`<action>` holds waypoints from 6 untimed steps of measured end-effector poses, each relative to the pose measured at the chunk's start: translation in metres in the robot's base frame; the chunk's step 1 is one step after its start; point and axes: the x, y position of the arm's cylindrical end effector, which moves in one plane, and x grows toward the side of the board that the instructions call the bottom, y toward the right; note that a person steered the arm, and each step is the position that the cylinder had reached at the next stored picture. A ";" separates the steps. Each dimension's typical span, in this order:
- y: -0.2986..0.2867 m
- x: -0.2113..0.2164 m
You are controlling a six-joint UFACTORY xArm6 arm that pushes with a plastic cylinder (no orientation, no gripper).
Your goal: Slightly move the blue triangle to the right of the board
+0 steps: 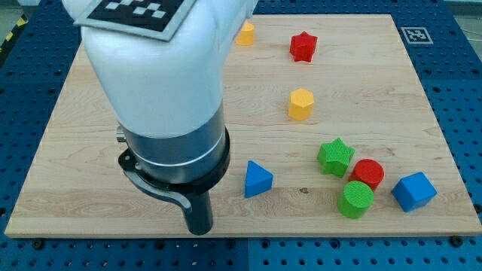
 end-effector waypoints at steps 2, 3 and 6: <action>-0.003 -0.001; -0.003 -0.003; 0.003 -0.029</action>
